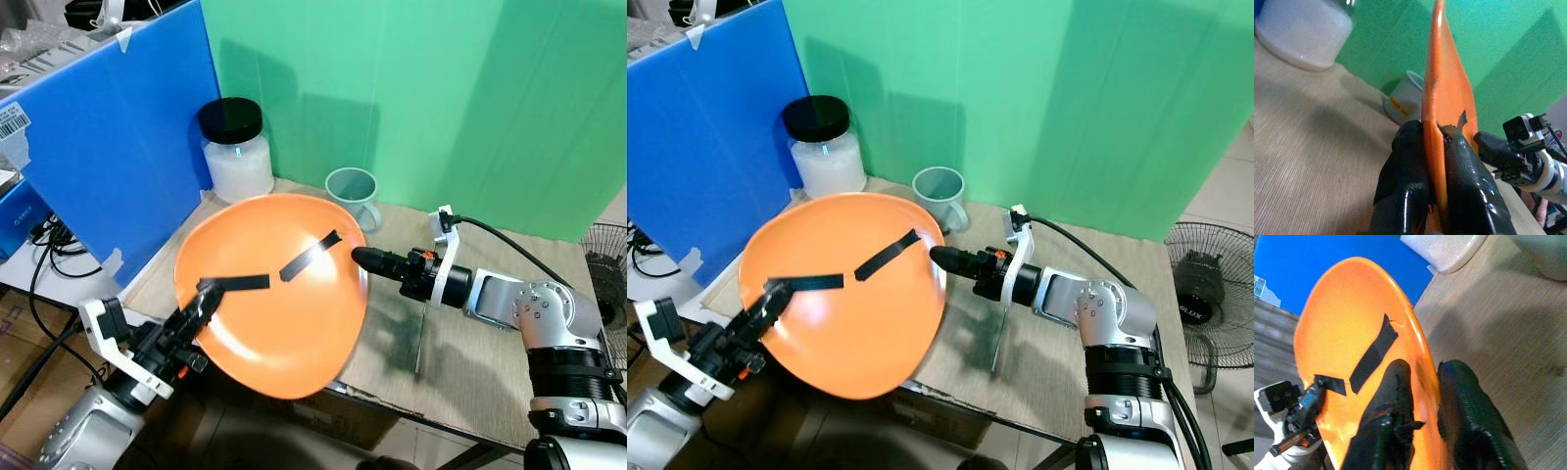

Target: Setting the table

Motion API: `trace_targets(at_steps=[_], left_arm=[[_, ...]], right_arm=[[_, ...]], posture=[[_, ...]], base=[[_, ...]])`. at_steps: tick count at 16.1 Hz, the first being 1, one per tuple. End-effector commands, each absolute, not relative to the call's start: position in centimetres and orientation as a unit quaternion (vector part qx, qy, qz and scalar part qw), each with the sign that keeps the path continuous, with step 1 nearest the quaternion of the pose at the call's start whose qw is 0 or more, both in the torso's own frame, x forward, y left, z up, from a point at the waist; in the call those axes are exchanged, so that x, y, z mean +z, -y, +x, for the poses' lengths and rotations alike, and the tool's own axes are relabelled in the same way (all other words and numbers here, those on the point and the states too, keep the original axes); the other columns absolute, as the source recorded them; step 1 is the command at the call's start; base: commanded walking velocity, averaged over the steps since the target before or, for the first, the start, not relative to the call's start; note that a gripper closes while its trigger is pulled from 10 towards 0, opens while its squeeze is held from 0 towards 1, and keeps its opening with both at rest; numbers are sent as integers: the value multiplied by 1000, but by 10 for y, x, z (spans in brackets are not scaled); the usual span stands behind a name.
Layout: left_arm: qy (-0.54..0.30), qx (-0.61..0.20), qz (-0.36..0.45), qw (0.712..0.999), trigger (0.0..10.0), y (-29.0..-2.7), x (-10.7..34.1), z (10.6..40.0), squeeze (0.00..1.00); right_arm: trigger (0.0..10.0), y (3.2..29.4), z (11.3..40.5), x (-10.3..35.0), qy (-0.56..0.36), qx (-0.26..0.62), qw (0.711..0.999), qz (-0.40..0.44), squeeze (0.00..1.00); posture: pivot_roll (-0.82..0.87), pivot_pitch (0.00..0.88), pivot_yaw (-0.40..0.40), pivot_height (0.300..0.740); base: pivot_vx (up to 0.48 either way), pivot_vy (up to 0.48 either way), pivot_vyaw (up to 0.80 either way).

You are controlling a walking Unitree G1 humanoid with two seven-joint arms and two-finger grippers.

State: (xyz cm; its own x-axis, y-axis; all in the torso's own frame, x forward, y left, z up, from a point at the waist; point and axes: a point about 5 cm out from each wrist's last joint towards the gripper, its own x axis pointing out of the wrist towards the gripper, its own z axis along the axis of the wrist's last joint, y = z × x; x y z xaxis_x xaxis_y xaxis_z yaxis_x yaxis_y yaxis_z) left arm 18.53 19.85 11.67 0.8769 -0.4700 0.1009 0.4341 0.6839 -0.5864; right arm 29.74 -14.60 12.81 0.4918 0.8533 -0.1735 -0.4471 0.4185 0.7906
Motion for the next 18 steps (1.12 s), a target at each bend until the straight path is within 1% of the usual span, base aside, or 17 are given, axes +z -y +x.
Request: trace_targets(at_steps=[1,2,3,4,5,7,8,10,11,12,13,14,15,16,17,18], left_arm=[[-11,-246,-304,920,0,-199,127,188,0],[-3,-251,-300,921,0,-199,133,188,0],[0,-252,-298,921,0,-198,135,188,0],[6,-256,-295,921,0,-196,140,188,0],[9,-258,-295,920,0,-195,143,187,0],[17,-267,-287,920,0,-189,151,186,0],[34,-268,-282,921,0,-184,160,188,0],[51,-260,-270,926,0,-179,169,193,0],[72,-223,-214,948,0,-173,178,205,0],[90,-205,-178,958,0,-170,184,212,0],[99,-202,-154,962,0,-166,188,215,0],[122,-216,-135,959,0,-154,198,219,0],[135,-221,-150,954,0,-145,205,221,0],[137,-225,-148,953,0,-141,206,222,0],[124,-223,-161,953,0,-137,203,225,0],[117,-218,-150,957,0,-135,200,226,0]], right_arm=[[10000,150,302,137,-268,416,794,351,1000],[10000,162,304,141,-253,402,805,357,1000],[10000,166,305,142,-248,397,808,359,1000],[10000,178,302,147,-228,392,814,363,1000],[10000,185,298,151,-214,391,818,363,1000],[10000,187,287,163,-162,397,830,356,1000],[10000,181,281,172,-128,392,854,317,1000],[10000,174,275,176,-104,376,886,252,1000],[10000,173,276,177,-83,299,927,212,0],[10000,174,275,178,-71,264,941,201,0],[10000,175,274,180,-59,252,945,202,0],[10000,175,271,182,-41,222,952,207,0],[10000,173,268,184,-29,201,955,215,0],[10000,172,266,184,-26,195,955,220,0],[10000,171,264,185,-15,176,961,211,0],[10000,171,263,187,-6,153,969,192,0]], posture=[[-85,14,32,740],[-82,14,29,740],[-82,14,29,740],[-79,13,24,740],[-79,13,24,740],[-79,10,30,740],[-80,9,32,740],[-83,8,34,740],[-88,7,38,740],[-95,5,37,740],[-97,6,38,740],[-99,5,38,740],[-101,6,40,740],[-106,5,44,740],[-110,5,46,740],[-113,5,46,740]], base=[[0,0,0],[0,0,0],[0,0,0],[0,0,0],[0,0,0],[0,0,0],[0,0,0],[0,0,0],[0,0,0],[0,0,-694],[0,0,-700],[0,0,-744],[0,0,-756],[0,0,-763],[0,0,-775],[0,0,-775]])
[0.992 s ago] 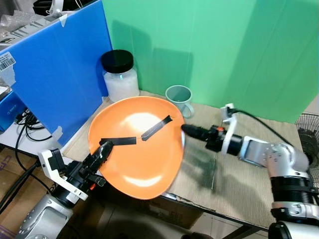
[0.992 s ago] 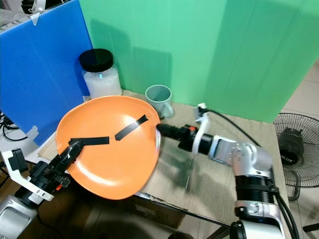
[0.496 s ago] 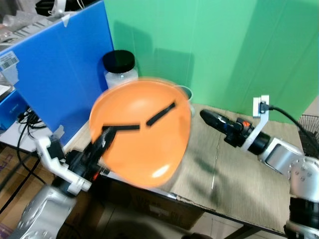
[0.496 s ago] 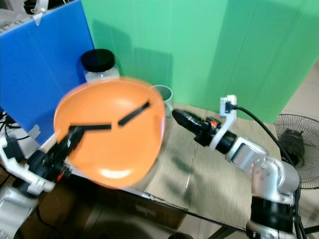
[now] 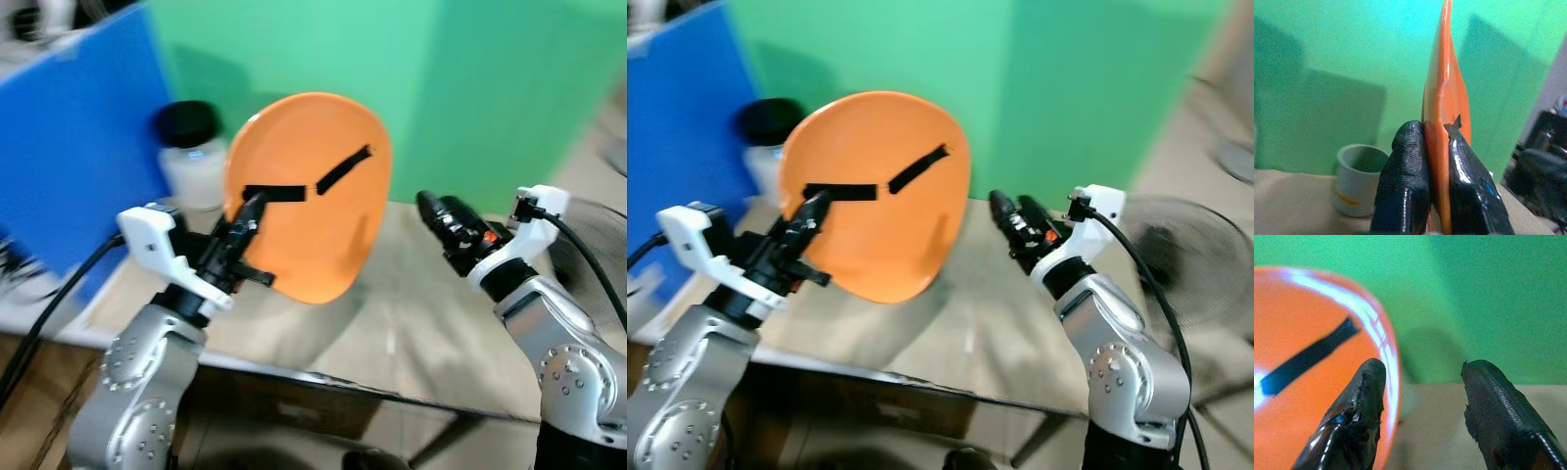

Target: Setting the table

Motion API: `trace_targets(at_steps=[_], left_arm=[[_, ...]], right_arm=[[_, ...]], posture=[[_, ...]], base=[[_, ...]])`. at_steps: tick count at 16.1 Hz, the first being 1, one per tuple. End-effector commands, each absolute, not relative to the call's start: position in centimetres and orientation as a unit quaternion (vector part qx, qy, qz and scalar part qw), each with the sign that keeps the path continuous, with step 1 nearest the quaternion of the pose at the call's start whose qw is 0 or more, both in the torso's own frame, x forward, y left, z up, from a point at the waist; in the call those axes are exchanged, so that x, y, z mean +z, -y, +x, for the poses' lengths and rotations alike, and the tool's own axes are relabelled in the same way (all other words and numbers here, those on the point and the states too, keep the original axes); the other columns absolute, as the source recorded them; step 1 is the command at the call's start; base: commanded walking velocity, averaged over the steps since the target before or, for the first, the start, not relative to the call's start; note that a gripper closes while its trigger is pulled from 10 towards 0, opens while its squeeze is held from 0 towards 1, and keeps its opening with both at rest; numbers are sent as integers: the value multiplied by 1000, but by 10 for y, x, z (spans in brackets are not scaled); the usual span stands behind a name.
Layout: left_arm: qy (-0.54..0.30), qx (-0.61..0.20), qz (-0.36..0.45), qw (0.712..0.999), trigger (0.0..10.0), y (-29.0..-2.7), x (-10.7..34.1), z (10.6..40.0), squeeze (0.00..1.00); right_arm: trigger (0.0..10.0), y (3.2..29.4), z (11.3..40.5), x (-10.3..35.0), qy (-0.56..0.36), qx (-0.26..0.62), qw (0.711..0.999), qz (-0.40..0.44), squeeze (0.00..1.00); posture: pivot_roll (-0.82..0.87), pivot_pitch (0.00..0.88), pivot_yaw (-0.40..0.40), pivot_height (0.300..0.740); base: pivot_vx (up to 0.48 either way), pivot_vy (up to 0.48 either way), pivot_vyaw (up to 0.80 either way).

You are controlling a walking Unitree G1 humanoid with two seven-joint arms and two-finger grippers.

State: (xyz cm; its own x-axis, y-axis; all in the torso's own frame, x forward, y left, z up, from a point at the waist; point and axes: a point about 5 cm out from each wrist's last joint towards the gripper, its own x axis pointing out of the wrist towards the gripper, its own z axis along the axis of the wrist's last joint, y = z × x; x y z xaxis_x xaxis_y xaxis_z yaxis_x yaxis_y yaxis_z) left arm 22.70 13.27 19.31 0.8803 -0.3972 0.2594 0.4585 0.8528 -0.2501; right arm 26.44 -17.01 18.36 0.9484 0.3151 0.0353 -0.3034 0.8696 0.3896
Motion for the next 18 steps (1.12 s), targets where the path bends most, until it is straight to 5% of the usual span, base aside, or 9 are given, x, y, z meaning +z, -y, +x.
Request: trace_targets(at_steps=[1,2,3,6,14,18], left_arm=[[117,-217,-142,959,0,-134,199,226,0],[132,-199,-113,964,2392,-132,201,228,0],[144,-189,-69,969,9451,-130,203,231,0],[122,-168,15,978,10000,-127,194,236,0],[152,-121,-16,981,10000,-135,203,229,0],[105,-107,49,988,10000,-139,185,230,0]], right_arm=[[10000,171,262,188,-3,148,972,185,0],[10000,169,262,189,4,144,973,182,0],[10000,168,261,191,10,136,975,178,0],[10000,167,261,191,24,101,984,143,0],[10000,155,265,189,26,130,984,122,0],[10000,156,265,186,21,117,988,94,0]], posture=[[-112,6,45,740],[-114,6,43,740],[-117,5,40,740],[-126,1,39,740],[-105,0,15,740],[-112,0,17,740]], base=[[0,0,-775],[0,0,-775],[0,0,-788],[0,0,-788],[0,0,-794],[0,0,-800]])
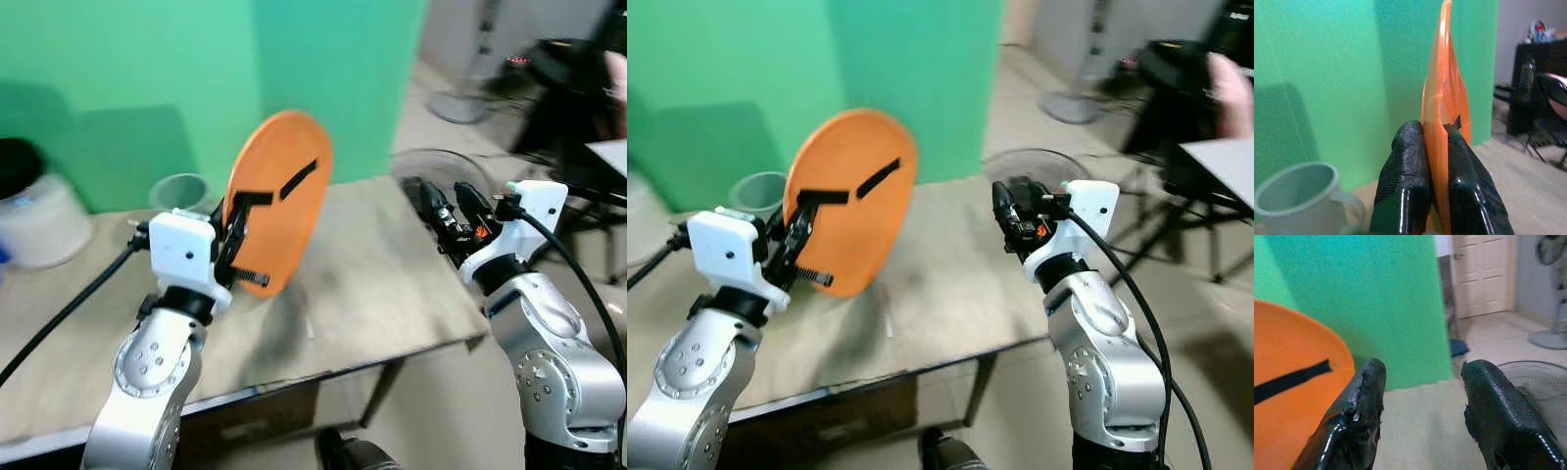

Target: Setting the table

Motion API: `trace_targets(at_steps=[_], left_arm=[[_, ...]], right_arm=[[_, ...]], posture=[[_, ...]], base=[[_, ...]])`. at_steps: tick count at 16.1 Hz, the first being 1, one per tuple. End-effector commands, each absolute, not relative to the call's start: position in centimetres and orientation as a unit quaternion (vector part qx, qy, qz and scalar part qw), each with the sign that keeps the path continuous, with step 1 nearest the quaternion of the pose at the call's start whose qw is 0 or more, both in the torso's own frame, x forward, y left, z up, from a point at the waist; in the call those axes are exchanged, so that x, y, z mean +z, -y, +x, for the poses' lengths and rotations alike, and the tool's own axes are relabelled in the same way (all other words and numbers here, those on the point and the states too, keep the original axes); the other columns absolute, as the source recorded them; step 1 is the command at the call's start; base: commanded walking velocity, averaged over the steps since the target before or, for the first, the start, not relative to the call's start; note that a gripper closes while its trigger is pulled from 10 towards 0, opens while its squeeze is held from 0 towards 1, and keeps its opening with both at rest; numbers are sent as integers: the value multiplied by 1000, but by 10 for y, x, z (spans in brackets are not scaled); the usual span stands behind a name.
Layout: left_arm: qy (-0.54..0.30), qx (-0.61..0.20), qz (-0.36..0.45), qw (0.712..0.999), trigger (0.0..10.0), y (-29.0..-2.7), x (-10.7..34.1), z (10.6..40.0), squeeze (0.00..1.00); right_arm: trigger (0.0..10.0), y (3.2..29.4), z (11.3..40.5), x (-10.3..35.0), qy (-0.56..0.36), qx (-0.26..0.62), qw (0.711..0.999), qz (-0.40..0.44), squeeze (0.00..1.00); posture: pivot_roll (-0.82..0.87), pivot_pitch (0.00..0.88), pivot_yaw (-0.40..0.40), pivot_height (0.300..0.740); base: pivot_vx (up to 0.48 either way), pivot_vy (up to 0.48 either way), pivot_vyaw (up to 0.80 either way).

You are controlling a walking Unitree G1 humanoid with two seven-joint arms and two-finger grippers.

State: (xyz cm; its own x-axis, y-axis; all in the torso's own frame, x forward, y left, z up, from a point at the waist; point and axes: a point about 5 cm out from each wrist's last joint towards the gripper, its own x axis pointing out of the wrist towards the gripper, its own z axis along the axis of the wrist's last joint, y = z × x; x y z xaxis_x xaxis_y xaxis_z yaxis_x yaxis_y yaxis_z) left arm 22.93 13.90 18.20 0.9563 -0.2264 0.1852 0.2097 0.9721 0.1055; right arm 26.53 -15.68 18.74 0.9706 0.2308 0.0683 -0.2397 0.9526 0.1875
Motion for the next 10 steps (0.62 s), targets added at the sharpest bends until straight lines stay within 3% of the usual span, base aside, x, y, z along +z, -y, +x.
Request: trace_targets(at_steps=[1,7,10], left_arm=[[91,-98,45,990,10000,-141,182,230,0],[83,-57,11,995,10000,-148,181,232,0],[83,-35,8,996,10000,-156,183,232,0]], right_arm=[[10000,156,265,185,19,118,989,84,0],[10000,153,265,181,2,139,987,74,0],[10000,151,266,178,-11,153,987,52,0]], posture=[[-114,0,17,740],[-112,0,9,740],[-111,0,2,740]], base=[[0,0,-800],[0,0,-800],[0,0,0]])
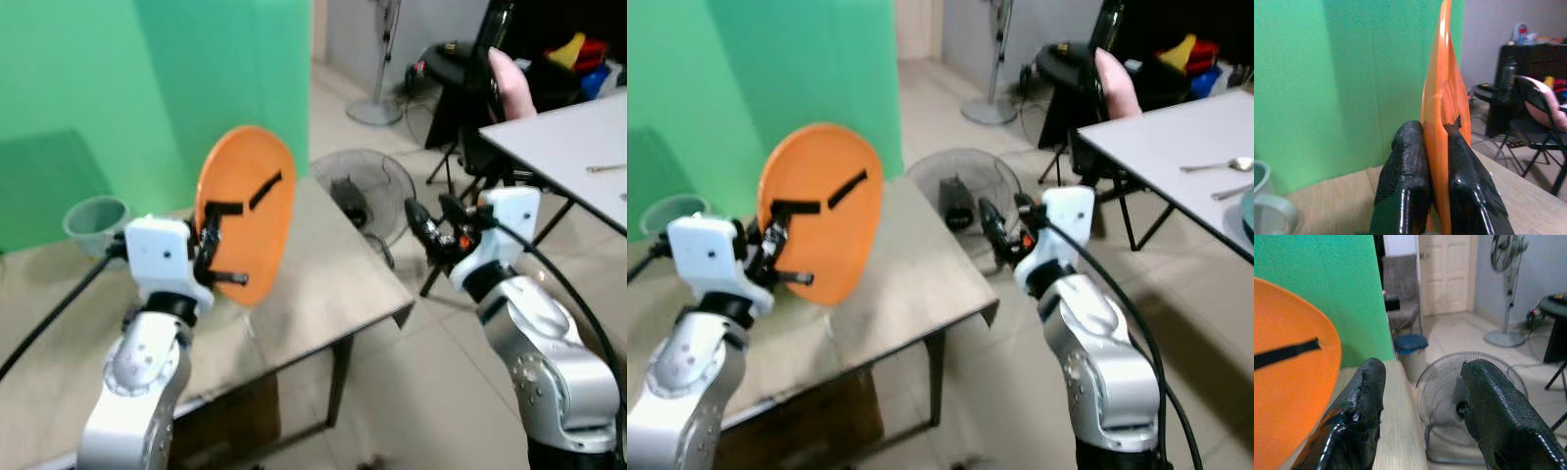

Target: Setting the table

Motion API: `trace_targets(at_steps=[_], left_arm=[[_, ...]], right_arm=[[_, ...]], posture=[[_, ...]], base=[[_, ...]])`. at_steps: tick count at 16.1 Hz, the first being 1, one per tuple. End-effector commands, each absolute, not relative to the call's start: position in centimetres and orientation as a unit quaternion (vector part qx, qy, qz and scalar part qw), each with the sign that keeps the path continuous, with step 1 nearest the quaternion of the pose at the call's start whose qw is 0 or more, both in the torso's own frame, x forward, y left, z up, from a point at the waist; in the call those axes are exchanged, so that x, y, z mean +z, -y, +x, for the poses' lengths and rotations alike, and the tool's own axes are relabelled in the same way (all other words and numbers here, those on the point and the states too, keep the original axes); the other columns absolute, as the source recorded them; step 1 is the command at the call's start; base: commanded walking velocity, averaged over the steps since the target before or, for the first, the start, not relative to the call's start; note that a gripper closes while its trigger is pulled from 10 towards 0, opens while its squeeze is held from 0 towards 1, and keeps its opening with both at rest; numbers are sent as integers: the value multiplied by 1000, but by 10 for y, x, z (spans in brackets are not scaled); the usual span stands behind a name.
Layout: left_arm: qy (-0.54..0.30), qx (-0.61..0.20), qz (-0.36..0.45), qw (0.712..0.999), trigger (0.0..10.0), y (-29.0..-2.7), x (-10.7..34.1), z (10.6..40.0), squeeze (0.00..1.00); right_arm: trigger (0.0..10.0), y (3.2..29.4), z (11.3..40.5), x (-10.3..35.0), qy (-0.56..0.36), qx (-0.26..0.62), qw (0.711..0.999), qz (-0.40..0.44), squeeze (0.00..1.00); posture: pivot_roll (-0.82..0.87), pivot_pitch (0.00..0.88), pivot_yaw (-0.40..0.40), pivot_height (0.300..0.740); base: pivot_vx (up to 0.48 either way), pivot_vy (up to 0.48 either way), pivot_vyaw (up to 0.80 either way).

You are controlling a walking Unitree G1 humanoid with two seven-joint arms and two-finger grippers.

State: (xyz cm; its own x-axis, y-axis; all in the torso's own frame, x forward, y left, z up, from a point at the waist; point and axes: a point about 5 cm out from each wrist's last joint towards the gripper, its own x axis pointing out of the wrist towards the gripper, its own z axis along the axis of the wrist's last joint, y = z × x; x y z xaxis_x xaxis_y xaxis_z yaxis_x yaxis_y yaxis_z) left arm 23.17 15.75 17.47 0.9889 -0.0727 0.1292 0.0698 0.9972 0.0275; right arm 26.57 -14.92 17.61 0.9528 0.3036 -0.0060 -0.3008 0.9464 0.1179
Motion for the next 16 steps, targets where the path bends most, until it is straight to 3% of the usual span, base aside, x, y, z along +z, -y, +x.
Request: trace_targets(at_steps=[1,9,16], left_arm=[[83,-29,6,996,10000,-158,183,231,0],[85,-13,52,995,10000,-158,179,231,0],[60,-31,27,997,10000,-156,171,229,0]], right_arm=[[10000,151,266,178,-14,156,986,54,0],[10000,158,265,177,-4,127,991,48,0],[10000,165,264,174,1,94,995,19,0]], posture=[[-111,0,1,740],[-119,0,9,740],[-126,0,10,740]], base=[[0,0,0],[0,0,-697],[0,0,-796]])
